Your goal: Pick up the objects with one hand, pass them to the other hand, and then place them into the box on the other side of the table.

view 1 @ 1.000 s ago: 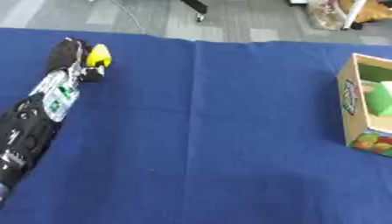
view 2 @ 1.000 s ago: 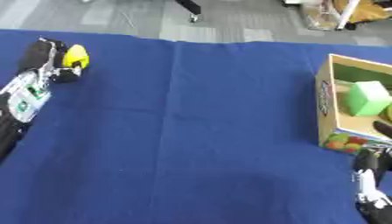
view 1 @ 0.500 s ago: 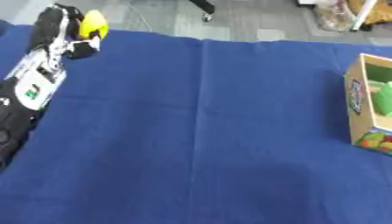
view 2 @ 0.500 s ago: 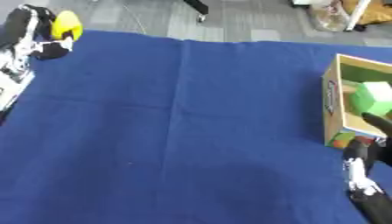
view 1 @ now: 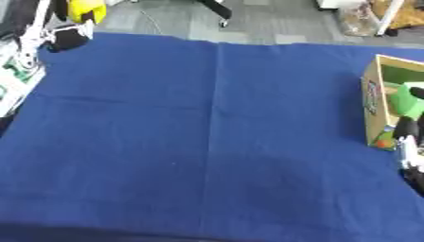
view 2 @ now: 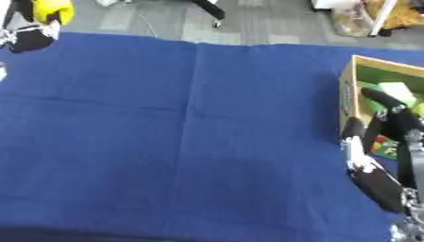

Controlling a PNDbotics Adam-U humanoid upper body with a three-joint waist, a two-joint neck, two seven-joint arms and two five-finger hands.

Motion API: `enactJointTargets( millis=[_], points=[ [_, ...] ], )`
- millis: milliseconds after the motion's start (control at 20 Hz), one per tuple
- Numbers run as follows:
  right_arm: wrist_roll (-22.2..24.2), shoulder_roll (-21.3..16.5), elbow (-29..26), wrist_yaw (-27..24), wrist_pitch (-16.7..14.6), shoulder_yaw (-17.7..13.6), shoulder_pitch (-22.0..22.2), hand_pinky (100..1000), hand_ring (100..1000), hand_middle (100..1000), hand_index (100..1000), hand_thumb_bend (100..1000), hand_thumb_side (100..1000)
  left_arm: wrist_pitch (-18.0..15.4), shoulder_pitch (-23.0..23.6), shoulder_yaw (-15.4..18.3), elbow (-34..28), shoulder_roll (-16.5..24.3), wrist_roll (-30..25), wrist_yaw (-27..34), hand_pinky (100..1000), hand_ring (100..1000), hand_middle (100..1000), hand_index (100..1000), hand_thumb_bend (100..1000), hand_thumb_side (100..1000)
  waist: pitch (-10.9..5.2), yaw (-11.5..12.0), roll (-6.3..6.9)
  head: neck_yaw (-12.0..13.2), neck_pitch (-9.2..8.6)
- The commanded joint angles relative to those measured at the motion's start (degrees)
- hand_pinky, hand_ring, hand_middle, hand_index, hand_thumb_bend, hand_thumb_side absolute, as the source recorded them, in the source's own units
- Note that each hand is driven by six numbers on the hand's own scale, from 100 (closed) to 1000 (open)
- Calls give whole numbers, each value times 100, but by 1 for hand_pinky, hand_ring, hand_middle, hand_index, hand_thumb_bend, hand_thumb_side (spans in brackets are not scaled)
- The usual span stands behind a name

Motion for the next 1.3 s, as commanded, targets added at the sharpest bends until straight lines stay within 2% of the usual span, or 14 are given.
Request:
enactJointTargets(
  millis=[50, 100, 350, 600, 750, 950, 1100, 1300],
  points=[
    [197, -228, -123, -121, -154, 150, -296, 273, 257, 231, 826, 100, 497, -258, 75, -78, -484, -55, -53, 257, 637, 405, 349, 502, 143, 100, -228, 39, 96, -117, 65],
    [270, -254, -123, -168, -214, 234, -419, 272, 257, 234, 828, 100, 442, -337, 148, -129, -611, -152, -117, 335, 638, 405, 351, 502, 100, 227, -255, 69, 99, -158, 67],
    [665, -279, -123, -460, -492, 717, -1063, 251, 241, 219, 839, 100, 399, -736, 485, -295, -1260, -728, -503, 734, 638, 404, 349, 499, 100, 283, -328, 194, 112, -312, 69],
    [1084, -198, -123, -806, -536, 999, -1602, 229, 223, 201, 846, 100, 375, -1104, 744, -372, -1941, -1142, -922, 1153, 642, 404, 349, 498, 100, 335, -334, 285, 123, -404, 69],
    [1339, -141, -123, -1002, -530, 1112, -1789, 216, 213, 189, 848, 100, 374, -989, 734, -497, -2357, -1189, -1177, 1409, 644, 403, 348, 497, 100, 353, -318, 302, 131, -423, 69],
    [1696, -96, -123, -1211, -514, 1217, -1965, 197, 198, 174, 858, 100, 372, -650, 675, -768, -2933, -1036, -1537, 1769, 645, 404, 348, 498, 100, 362, -296, 307, 146, -432, 69],
    [1890, -107, -123, -1326, -498, 1273, -2058, 180, 185, 157, 861, 100, 380, -424, 493, -939, -3062, -926, -1800, 2032, 646, 406, 349, 499, 100, 364, -288, 312, 154, -441, 69],
    [2051, -120, -123, -1383, -456, 1359, -2140, 156, 164, 131, 863, 100, 389, -372, 142, -1139, -3079, -859, -2169, 2401, 647, 410, 353, 500, 100, 370, -283, 334, 162, -459, 69]
  ],
)
